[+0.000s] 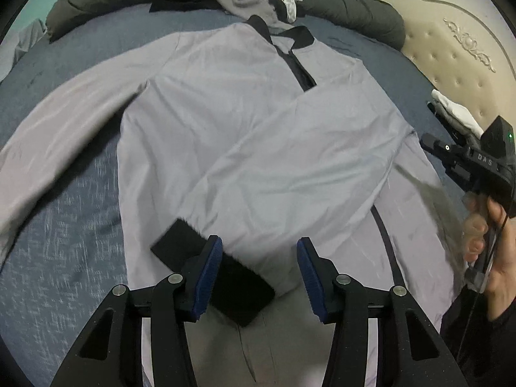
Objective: Fold clothes
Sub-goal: 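Grasp the folded sleeve's black cuff with the left tool, then lift the sleeve by its cuff with the left tool and pull it outward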
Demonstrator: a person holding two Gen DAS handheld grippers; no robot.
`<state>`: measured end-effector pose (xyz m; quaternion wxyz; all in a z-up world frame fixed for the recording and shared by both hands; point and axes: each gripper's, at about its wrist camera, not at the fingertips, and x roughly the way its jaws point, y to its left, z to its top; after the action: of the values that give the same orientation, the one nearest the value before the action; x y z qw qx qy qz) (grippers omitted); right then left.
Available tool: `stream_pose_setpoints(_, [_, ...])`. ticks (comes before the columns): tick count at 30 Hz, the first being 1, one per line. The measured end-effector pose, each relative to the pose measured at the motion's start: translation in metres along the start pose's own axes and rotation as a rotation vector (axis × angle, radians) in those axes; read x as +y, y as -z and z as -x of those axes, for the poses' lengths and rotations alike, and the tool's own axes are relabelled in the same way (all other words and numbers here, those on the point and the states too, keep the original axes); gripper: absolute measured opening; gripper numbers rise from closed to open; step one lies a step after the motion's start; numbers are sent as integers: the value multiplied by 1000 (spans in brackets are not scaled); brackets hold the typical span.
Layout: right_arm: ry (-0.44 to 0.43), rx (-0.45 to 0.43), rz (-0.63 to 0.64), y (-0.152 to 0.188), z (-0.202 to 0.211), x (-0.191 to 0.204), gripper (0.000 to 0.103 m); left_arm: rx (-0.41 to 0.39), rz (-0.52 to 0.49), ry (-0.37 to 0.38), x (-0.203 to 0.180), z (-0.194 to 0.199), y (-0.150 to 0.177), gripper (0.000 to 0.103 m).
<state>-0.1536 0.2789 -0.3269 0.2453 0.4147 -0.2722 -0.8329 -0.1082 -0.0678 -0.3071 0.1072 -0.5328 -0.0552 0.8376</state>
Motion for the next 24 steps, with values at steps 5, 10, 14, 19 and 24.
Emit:
stream_pose_setpoints(5, [5, -4, -3, -1, 0, -1, 4, 18, 4, -38, -1, -16, 1, 52])
stream_pose_setpoints(10, [1, -4, 1, -2, 0, 0, 4, 35, -50, -104, -12, -34, 13, 52])
stream_pose_setpoints(14, [-2, -4, 1, -2, 0, 1, 4, 25, -32, -94, -12, -30, 14, 52])
stream_pose_setpoints(19, [-3, -13, -7, -2, 3, 0, 4, -48, 22, -60, 3, 6, 12, 52])
stream_pose_setpoints(24, [-6, -12, -11, -3, 2, 0, 4, -113, 163, -43, 48, 44, 18, 53])
